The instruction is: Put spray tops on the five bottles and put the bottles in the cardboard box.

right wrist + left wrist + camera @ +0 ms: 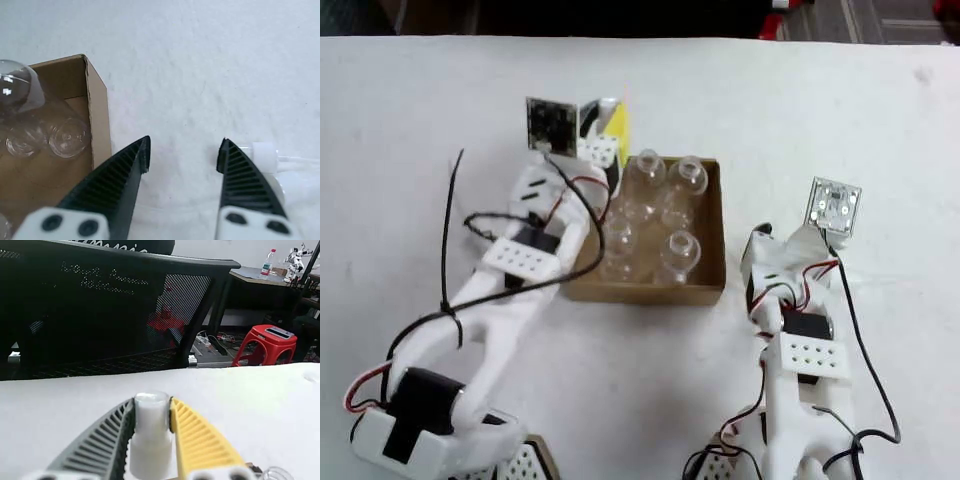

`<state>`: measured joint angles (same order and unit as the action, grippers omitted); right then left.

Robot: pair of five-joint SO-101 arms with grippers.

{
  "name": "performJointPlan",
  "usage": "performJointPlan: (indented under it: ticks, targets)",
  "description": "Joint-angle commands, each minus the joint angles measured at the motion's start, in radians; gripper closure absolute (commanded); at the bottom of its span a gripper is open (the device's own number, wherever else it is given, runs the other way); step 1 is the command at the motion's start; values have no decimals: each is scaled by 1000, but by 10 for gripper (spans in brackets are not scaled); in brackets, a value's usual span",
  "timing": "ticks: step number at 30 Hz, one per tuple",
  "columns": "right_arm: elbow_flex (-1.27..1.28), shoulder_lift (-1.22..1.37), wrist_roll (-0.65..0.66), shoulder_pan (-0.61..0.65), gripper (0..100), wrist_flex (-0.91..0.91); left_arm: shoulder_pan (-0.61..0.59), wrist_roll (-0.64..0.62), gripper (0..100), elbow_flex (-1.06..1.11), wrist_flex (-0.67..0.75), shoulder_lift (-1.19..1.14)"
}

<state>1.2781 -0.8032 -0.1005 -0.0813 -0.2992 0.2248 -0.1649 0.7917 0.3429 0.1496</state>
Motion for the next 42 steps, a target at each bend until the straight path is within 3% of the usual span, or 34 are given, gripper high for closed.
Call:
performJointPlan:
  ticks: [1, 4, 12, 18, 28, 31, 35, 38, 42]
  targets:
    - [-8, 1, 15, -8, 800, 24, 24, 109, 979, 100, 233, 53]
    - [-8, 1, 15, -8, 800, 24, 25, 118, 979, 153, 308, 53]
    - [-8, 1, 15, -8, 800, 24, 31, 117, 979, 215, 324, 54]
    - [-8, 1, 15, -8, 800, 24, 33, 117, 979, 284, 471, 54]
    - [-8, 1, 15, -8, 800, 24, 33, 114, 976, 328, 470, 54]
    - [-8, 1, 15, -8, 800, 24, 28, 37, 971, 328, 470, 54]
    - [-8, 1, 15, -8, 800, 24, 24, -17, 852, 338, 439, 99]
    - [-8, 1, 15, -8, 800, 24, 28, -18, 747, 354, 339, 173]
    - [-8, 1, 15, -8, 800, 24, 22, -20, 726, 350, 189, 271]
